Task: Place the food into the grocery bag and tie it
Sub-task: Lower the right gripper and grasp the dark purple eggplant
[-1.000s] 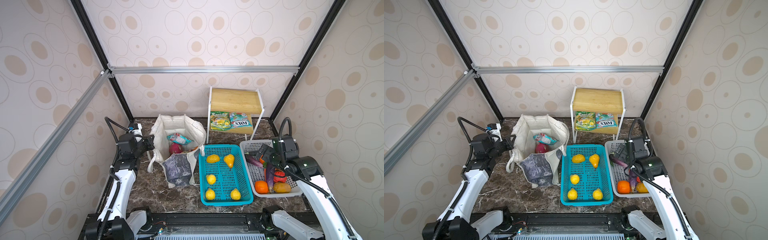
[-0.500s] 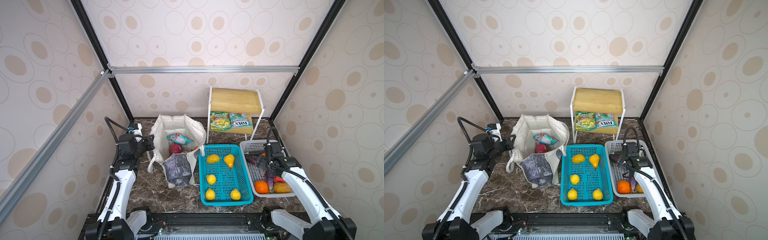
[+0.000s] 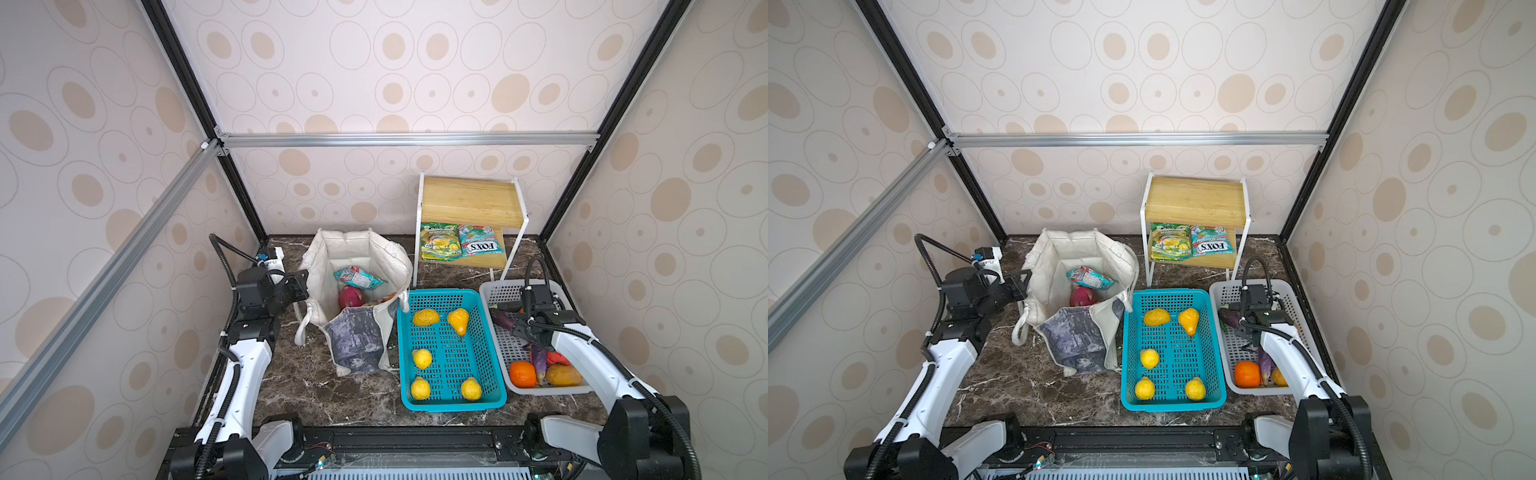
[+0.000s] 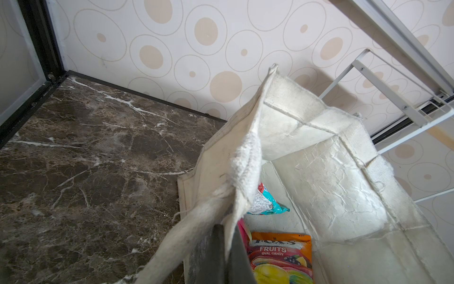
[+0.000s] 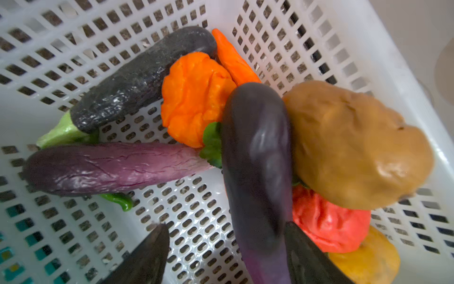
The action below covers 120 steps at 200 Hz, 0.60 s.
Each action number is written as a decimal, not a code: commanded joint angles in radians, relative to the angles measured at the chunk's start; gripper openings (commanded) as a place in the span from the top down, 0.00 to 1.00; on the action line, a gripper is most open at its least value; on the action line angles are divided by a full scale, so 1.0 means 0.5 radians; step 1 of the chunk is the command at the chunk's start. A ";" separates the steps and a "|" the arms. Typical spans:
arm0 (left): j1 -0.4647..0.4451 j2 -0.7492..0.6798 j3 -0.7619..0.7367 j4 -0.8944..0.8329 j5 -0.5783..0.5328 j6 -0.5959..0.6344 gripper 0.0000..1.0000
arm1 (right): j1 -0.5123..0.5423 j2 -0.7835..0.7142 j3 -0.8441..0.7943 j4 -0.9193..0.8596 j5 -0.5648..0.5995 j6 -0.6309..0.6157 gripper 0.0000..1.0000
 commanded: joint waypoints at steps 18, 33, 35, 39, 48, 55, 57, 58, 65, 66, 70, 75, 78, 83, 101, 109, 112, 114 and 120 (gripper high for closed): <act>0.011 -0.045 0.016 0.040 0.000 0.045 1.00 | -0.037 0.071 -0.045 0.070 0.016 0.017 0.23; 0.011 -0.045 0.016 0.041 0.000 0.045 1.00 | -0.040 0.094 -0.051 0.094 0.003 0.023 0.17; 0.012 -0.045 0.018 0.039 0.000 0.046 1.00 | -0.041 0.095 -0.054 0.096 0.002 0.025 0.17; 0.010 -0.045 0.016 0.040 -0.001 0.049 1.00 | -0.042 0.099 -0.055 0.106 0.001 0.029 0.16; 0.012 -0.042 0.017 0.041 0.001 0.049 1.00 | -0.043 0.108 -0.066 0.125 -0.016 0.020 0.17; 0.010 -0.039 0.016 0.037 -0.001 0.049 1.00 | -0.043 0.104 -0.070 0.129 -0.030 0.017 0.19; 0.011 -0.038 0.016 0.037 -0.001 0.050 1.00 | -0.043 0.103 -0.073 0.129 -0.031 0.020 0.21; 0.011 -0.038 0.016 0.038 0.000 0.049 1.00 | -0.043 0.101 -0.077 0.131 -0.030 0.021 0.21; 0.009 -0.042 0.019 0.037 0.000 0.052 1.00 | -0.044 0.091 -0.090 0.145 -0.040 0.019 0.26; 0.011 -0.042 0.020 0.036 -0.001 0.052 1.00 | -0.043 0.089 -0.092 0.147 -0.043 0.018 0.26; 0.011 -0.043 0.017 0.038 -0.001 0.052 1.00 | -0.044 0.081 -0.100 0.160 -0.057 0.015 0.29; 0.011 -0.045 0.015 0.038 0.001 0.052 1.00 | -0.043 0.068 -0.109 0.174 -0.080 0.011 0.32; 0.011 -0.047 0.016 0.037 -0.001 0.052 1.00 | -0.043 0.061 -0.115 0.180 -0.092 0.012 0.34; 0.012 -0.048 0.017 0.038 0.000 0.052 1.00 | -0.044 0.044 -0.125 0.186 -0.103 0.010 0.36; 0.012 -0.051 0.015 0.036 0.000 0.052 1.00 | -0.045 -0.002 -0.144 0.196 -0.088 0.013 0.42; 0.010 -0.051 0.015 0.037 0.000 0.051 1.00 | -0.043 -0.009 -0.152 0.209 -0.070 0.004 0.45; 0.010 -0.051 0.017 0.038 0.001 0.050 1.00 | -0.043 -0.007 -0.151 0.212 -0.064 0.001 0.46; 0.011 -0.051 0.015 0.036 0.000 0.047 1.00 | -0.045 -0.002 -0.152 0.211 -0.061 0.000 0.47; 0.010 -0.051 0.015 0.038 0.000 0.048 1.00 | -0.043 0.009 -0.149 0.209 -0.055 -0.001 0.47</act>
